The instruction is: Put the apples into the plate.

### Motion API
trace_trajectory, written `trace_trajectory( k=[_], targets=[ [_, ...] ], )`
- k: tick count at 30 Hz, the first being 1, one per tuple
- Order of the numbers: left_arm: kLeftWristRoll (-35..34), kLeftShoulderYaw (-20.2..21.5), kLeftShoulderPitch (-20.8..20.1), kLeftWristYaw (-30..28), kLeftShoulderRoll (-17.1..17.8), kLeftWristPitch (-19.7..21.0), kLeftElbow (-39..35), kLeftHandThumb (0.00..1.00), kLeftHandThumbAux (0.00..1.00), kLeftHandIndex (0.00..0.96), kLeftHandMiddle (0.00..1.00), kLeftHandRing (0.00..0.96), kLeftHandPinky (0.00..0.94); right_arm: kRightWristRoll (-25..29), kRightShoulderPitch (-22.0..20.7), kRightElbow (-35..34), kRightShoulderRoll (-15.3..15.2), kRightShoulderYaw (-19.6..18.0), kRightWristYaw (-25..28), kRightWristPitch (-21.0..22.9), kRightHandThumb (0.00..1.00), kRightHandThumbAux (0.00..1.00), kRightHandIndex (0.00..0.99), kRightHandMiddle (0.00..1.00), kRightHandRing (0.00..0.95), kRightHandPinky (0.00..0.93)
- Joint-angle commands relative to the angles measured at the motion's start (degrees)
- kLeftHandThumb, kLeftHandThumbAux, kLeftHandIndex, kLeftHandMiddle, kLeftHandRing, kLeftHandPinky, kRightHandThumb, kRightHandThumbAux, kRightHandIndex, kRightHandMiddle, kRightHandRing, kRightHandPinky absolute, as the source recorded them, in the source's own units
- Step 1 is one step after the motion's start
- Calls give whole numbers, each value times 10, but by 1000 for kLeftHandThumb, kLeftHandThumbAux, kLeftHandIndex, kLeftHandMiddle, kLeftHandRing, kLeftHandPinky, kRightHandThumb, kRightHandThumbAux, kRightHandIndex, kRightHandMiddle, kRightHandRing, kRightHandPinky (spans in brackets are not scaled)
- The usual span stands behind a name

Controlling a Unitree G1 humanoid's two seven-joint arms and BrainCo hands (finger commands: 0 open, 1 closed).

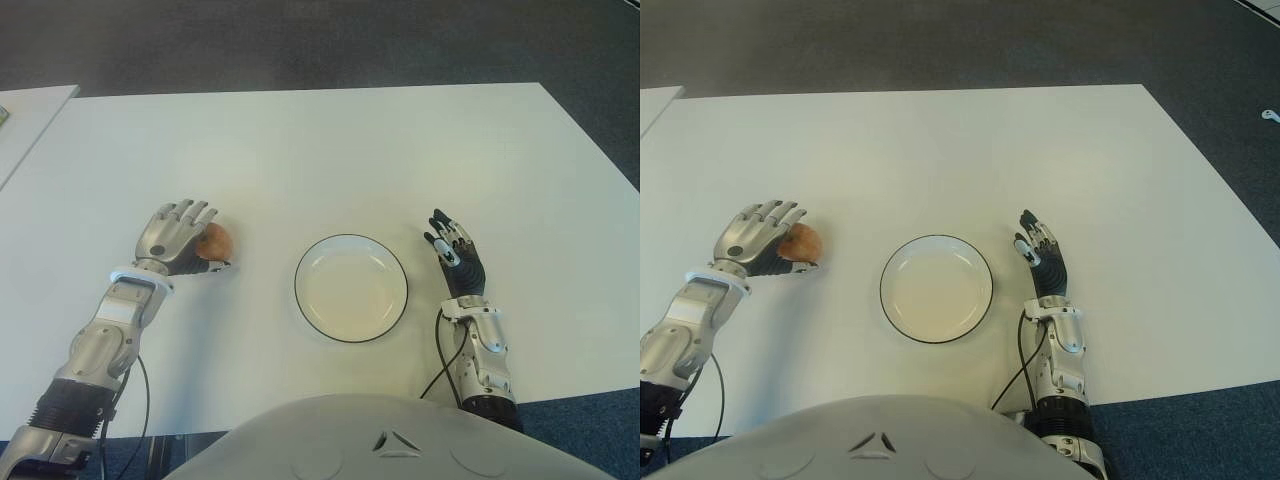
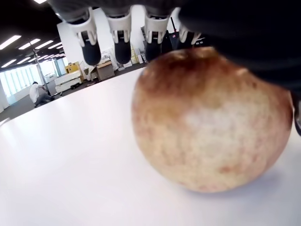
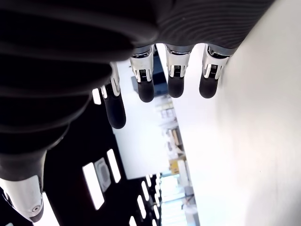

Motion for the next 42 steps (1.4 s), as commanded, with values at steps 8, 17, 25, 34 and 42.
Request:
trace_trajectory(
  k=[8,17,25,34,42],
  targets=[
    [-4,-34,-21,15,-12,24,39,160,312,2,0,0,30,0,13,19,2,-4,-8,17,501,643,240,119,69,94],
    [-24,-41,-21,7,-20,38,41,158,305,8,0,0,48,0,11,22,0,-5,-7,14,506,653,243,124,75,102],
    [-42,-53,-22,3,-30,56,49,149,320,1,0,0,40,-3,11,23,-3,-4,-7,14,483,652,230,121,75,98],
    [-53,-67,-28,15,-37,60,75,153,358,4,0,0,48,1,11,18,-6,-4,-6,24,486,648,232,120,74,104],
    [-61,-79,-27,21,-40,68,88,164,394,20,0,0,50,6,9,20,-10,-6,1,26,481,637,217,127,88,118]
  ],
)
